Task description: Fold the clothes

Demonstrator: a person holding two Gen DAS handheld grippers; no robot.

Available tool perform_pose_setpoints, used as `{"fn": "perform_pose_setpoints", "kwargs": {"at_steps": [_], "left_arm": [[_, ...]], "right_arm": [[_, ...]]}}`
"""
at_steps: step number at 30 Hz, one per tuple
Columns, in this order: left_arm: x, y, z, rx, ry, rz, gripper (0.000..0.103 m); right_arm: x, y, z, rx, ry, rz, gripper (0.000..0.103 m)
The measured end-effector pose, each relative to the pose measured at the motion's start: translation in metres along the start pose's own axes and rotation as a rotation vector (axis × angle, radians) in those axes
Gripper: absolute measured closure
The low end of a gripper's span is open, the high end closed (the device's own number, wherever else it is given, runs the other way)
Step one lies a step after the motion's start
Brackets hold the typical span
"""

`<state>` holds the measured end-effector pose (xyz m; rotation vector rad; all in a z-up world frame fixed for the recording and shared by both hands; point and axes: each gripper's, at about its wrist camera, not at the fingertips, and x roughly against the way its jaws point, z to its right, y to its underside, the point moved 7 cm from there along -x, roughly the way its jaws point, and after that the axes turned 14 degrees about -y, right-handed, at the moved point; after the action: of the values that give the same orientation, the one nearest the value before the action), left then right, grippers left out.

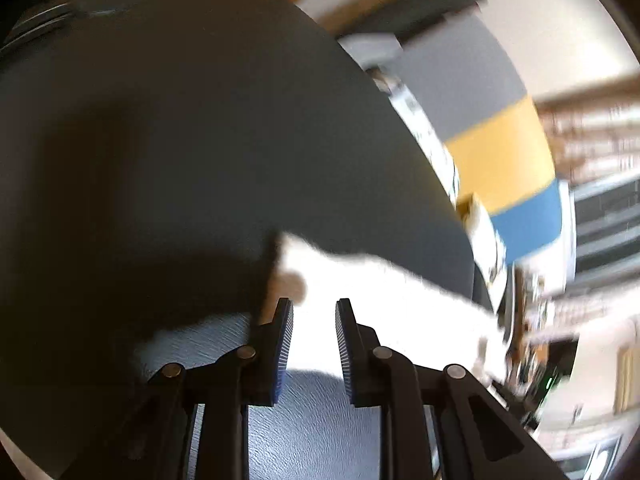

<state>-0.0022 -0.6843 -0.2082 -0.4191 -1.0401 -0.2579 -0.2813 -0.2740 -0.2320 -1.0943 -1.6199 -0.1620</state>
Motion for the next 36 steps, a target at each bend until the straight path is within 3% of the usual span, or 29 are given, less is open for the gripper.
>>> {"fn": "perform_pose_setpoints", "kwargs": {"at_steps": [7, 11, 14, 18, 21, 23, 26, 32, 36], "left_arm": [[-0.017, 0.015, 0.007, -0.002, 0.052, -0.063, 0.083], [-0.003, 0.013, 0.014, -0.050, 0.090, -0.035, 0.087], [0.004, 0.013, 0.011, -0.111, 0.064, -0.027, 0.087], [-0.022, 0.013, 0.019, -0.175, -0.029, -0.070, 0.081], [-0.028, 0.017, 0.022, -0.181, -0.021, -0.079, 0.081], [-0.015, 0.021, 0.023, -0.194, -0.046, -0.036, 0.100], [0.009, 0.018, 0.037, -0.215, -0.031, 0.088, 0.100], [0.059, 0.003, 0.014, -0.094, -0.035, 0.290, 0.100], [0.015, 0.002, -0.020, -0.097, -0.309, 0.208, 0.100]], "right_arm": [[0.000, -0.002, -0.001, -0.010, 0.015, -0.009, 0.097], [0.004, -0.005, -0.004, -0.006, 0.033, -0.012, 0.096], [0.009, -0.009, -0.009, 0.012, 0.042, 0.005, 0.089], [0.013, -0.016, -0.012, 0.021, 0.055, 0.028, 0.084], [0.004, -0.016, -0.015, 0.029, 0.044, 0.000, 0.082], [-0.002, -0.016, -0.017, 0.035, 0.036, -0.020, 0.080], [-0.002, -0.018, -0.017, 0.005, 0.003, -0.025, 0.080], [-0.010, -0.026, -0.034, 0.045, -0.045, -0.011, 0.072], [-0.008, -0.026, -0.046, 0.083, -0.047, 0.007, 0.065]]}}
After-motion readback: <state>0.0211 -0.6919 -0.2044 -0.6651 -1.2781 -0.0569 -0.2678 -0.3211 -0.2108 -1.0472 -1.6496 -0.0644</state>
